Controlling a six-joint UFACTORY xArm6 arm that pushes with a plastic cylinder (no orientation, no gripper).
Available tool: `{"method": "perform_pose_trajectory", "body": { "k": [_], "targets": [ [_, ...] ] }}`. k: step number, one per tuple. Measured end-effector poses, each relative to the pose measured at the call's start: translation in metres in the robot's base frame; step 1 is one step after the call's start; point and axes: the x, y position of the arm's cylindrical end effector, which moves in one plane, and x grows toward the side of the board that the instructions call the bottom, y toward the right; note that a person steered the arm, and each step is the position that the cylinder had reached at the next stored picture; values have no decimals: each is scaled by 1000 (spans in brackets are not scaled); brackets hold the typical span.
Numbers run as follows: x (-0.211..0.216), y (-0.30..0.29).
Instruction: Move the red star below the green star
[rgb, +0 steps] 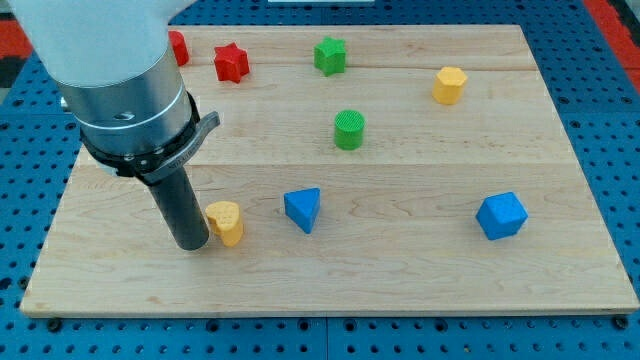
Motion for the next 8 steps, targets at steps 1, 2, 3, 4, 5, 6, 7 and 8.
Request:
{"method": "perform_pose_trajectory", "body": {
  "k": [1, 2, 3, 4, 5, 6, 7, 8],
  "targets": [
    [-9, 1],
    [-42, 18],
    [-97, 28],
    [-123, 32],
    [-126, 54],
    [-160, 74],
    [-186, 72],
    [-186, 27]
  ]
}}
